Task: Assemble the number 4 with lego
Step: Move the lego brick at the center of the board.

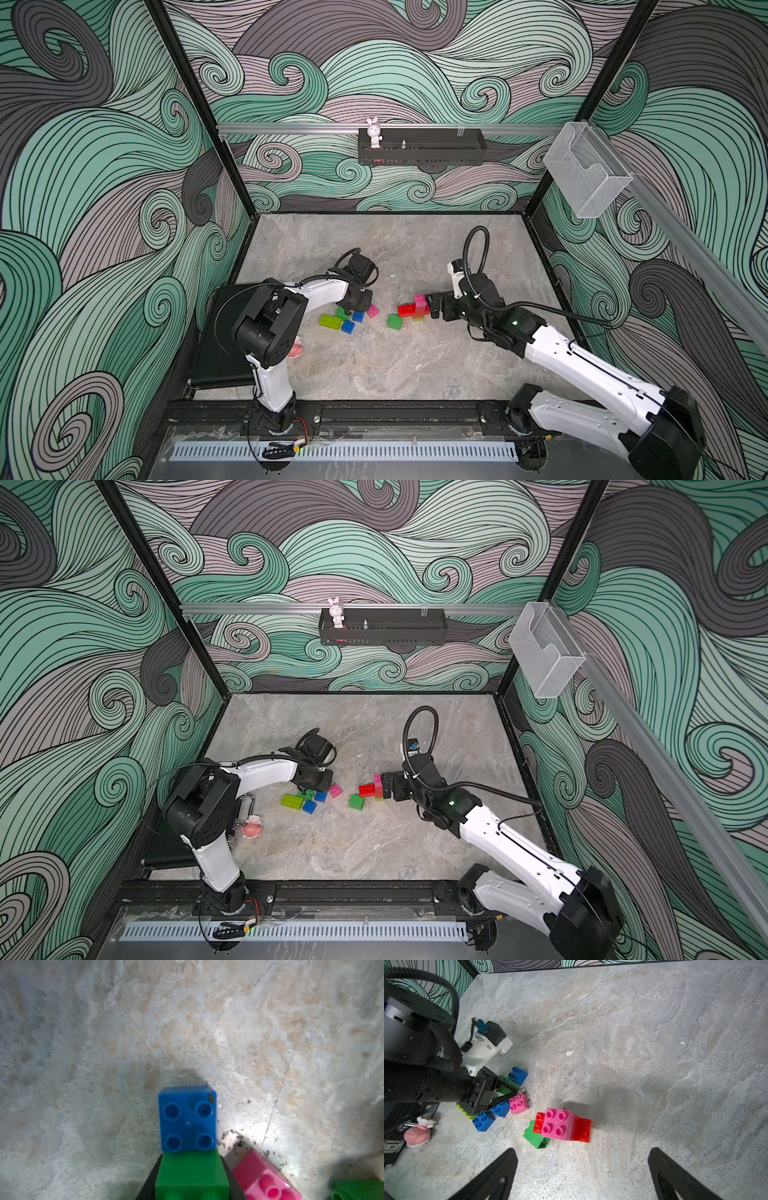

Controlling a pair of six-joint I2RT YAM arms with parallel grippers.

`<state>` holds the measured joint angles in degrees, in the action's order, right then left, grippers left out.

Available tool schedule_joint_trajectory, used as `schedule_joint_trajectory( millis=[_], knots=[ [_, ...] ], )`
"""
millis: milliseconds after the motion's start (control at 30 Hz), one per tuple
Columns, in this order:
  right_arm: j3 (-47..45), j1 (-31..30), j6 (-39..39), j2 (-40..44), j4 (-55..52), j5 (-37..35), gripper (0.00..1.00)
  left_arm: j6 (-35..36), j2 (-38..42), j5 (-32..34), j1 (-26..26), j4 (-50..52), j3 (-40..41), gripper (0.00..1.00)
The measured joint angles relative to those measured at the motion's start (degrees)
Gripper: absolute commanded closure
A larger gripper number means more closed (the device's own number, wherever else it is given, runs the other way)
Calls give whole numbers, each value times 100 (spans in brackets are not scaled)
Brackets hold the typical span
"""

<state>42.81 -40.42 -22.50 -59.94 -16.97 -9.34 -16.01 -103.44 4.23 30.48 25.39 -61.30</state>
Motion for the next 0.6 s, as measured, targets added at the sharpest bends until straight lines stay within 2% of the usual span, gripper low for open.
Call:
schedule_joint_trajectory(
  millis=[167,367,467,600],
  knots=[
    [-140,0,109,-2,-4,15,1,175,-177,-162,2,-125,-188,76],
    [-149,0,258,0,-22,13,1,546,-852,-256,2,-208,-1060,77],
    [-149,0,341,7,-74,7,1,833,-1167,-328,2,-205,-1493,71],
    [-149,0,448,52,-129,-35,1,1231,-1285,-448,2,-199,-1657,56]
  ],
)
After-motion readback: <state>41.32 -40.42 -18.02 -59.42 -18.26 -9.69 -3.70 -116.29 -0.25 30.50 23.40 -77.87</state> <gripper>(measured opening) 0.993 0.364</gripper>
